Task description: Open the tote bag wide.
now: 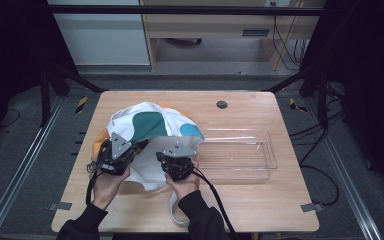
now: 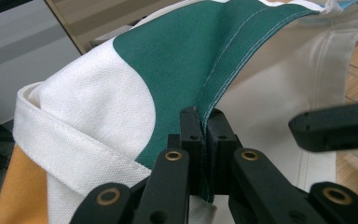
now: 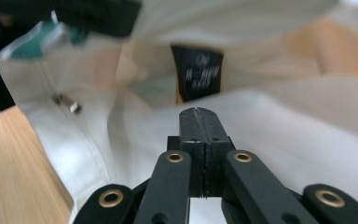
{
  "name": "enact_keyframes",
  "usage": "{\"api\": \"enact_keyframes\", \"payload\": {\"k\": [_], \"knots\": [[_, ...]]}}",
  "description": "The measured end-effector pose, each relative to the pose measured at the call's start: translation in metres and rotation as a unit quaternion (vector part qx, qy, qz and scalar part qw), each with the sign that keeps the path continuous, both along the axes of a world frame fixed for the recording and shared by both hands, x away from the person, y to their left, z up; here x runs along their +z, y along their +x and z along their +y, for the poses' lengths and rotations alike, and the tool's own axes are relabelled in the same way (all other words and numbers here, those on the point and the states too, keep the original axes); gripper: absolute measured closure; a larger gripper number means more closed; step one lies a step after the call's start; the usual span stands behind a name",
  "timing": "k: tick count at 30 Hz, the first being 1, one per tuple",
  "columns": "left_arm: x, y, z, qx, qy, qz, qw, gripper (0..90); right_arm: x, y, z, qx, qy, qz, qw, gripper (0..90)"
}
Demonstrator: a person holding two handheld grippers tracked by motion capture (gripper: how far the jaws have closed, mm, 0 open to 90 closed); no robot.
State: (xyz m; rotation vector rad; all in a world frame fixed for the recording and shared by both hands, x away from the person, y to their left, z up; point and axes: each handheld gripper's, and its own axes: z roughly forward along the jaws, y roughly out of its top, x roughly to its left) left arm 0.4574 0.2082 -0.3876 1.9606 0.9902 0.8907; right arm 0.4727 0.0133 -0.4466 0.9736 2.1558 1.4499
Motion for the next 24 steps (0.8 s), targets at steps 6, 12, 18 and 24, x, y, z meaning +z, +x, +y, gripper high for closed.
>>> {"api": "enact_keyframes", "payload": {"k": [6,12,18,24], "knots": [[0.003,-0.001,0.001,-0.002,-0.007,-0.003,1.0,87.3,-0.024,0.0,0.003,-0.005,-0.009,0.026,0.9996,90.0],[0.003,-0.002,0.004,-0.002,-0.014,-0.005,0.9999,87.4,-0.041,0.004,0.006,-0.014,-0.029,0.043,0.9985,90.0],[0.005,-0.003,0.005,-0.003,-0.016,-0.008,0.9998,87.4,-0.05,0.004,0.012,-0.015,-0.047,0.062,0.9968,90.0],[0.009,-0.003,0.008,-0.003,-0.028,-0.009,0.9996,87.5,-0.055,0.005,0.014,-0.014,-0.06,0.07,0.9957,90.0]]}}
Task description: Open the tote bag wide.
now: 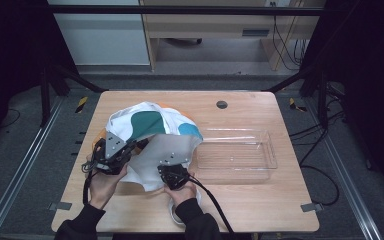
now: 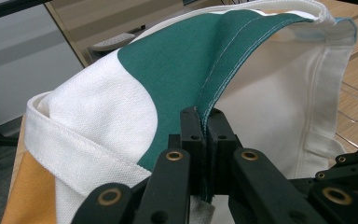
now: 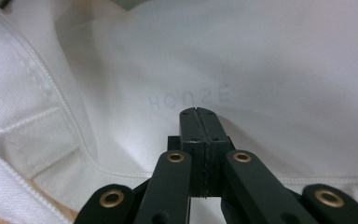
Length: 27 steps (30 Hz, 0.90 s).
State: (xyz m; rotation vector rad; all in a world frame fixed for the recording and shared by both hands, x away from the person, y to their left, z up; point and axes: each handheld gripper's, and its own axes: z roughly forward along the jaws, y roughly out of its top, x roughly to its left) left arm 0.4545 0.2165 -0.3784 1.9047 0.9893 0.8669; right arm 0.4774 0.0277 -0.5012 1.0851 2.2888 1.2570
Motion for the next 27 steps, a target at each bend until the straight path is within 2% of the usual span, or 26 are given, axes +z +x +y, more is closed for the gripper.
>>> {"api": "enact_keyframes", "payload": {"k": [8,13,18,27], "knots": [[0.006,-0.001,0.001,0.0,-0.009,-0.005,0.9999,87.6,-0.007,0.002,0.003,0.004,-0.019,0.012,0.9997,90.0],[0.009,0.001,0.004,0.0,-0.014,-0.006,0.9999,87.7,-0.008,0.003,0.004,0.005,-0.021,0.022,0.9995,90.0],[0.015,0.002,0.006,0.0,-0.015,-0.009,0.9999,87.8,-0.008,0.003,0.004,0.004,-0.024,0.022,0.9995,90.0],[0.031,0.009,0.011,0.007,-0.032,-0.021,0.9992,87.9,-0.008,0.0,0.005,0.004,-0.033,0.014,0.9993,90.0]]}}
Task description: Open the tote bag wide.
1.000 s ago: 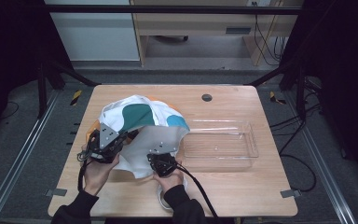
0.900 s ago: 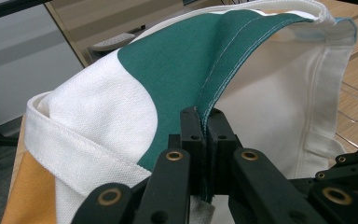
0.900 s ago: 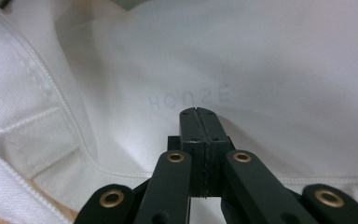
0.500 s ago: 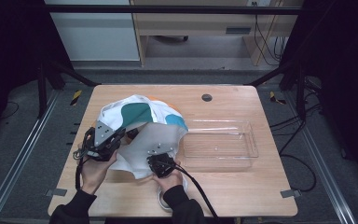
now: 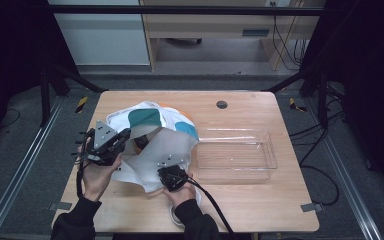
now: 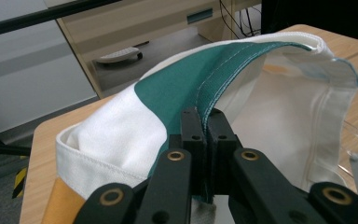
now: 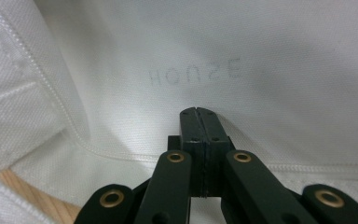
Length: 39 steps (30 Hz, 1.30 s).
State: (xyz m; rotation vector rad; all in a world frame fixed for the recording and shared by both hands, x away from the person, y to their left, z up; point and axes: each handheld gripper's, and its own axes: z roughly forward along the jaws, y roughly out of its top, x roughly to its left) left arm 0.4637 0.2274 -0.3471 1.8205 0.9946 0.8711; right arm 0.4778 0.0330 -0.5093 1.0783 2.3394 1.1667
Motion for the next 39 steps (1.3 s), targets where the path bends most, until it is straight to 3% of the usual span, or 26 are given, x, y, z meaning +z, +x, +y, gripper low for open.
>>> {"api": "enact_keyframes", "payload": {"k": [10,20,39], "knots": [[0.021,0.017,0.007,0.017,-0.011,-0.01,0.9997,88.0,0.0,-0.001,0.001,0.004,-0.001,0.001,1.0,90.0],[0.033,0.036,0.009,0.036,-0.016,-0.018,0.9991,88.0,0.0,-0.002,0.001,0.008,-0.002,0.0,1.0,90.0],[0.031,0.067,0.01,0.055,-0.039,-0.015,0.9976,88.0,0.0,-0.004,0.003,0.015,0.0,0.005,0.9999,90.0]]}}
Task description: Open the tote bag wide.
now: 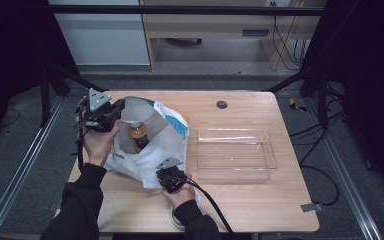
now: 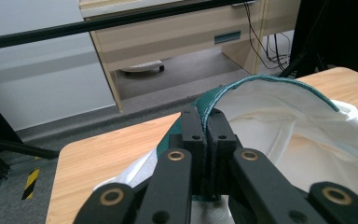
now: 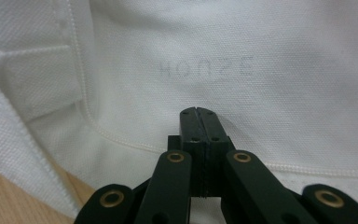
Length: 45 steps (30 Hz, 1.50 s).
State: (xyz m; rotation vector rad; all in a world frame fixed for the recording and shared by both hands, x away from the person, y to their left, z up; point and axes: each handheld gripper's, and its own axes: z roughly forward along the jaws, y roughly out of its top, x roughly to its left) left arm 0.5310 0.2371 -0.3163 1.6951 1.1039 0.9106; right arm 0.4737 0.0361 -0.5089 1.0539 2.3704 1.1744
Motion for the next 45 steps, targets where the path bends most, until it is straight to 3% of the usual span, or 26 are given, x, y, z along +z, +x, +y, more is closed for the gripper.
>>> {"api": "enact_keyframes", "payload": {"k": [8,17,24,27,30,34,41,45], "knots": [[-0.006,0.011,-0.002,0.009,0.006,-0.006,0.9999,87.9,0.0,0.0,0.0,0.002,0.001,0.0,1.0,90.0],[-0.009,0.025,0.001,0.015,0.006,0.006,0.9998,87.8,0.0,0.0,0.0,0.002,0.001,-0.002,1.0,90.0],[-0.016,0.023,0.001,0.01,0.004,0.004,0.9999,87.7,0.0,0.001,0.001,0.001,0.002,0.004,1.0,90.0],[-0.017,0.021,0.002,0.007,0.005,0.004,1.0,87.5,0.003,0.003,0.0,-0.007,-0.001,0.005,1.0,84.0],[-0.018,0.02,0.002,0.005,0.007,0.004,1.0,87.5,0.015,0.004,-0.004,-0.01,0.021,-0.021,0.9995,80.3],[-0.019,0.019,0.002,0.004,0.006,0.006,1.0,87.4,0.041,0.004,-0.013,-0.014,0.05,-0.057,0.997,71.4],[-0.021,0.017,0.003,0.0,0.008,0.007,0.9999,86.9,0.083,0.006,-0.033,-0.033,0.083,-0.118,0.989,57.0],[-0.02,0.016,0.004,-0.003,0.012,0.007,0.9999,86.9,0.101,0.009,-0.044,-0.05,0.089,-0.145,0.9841,56.4]]}}
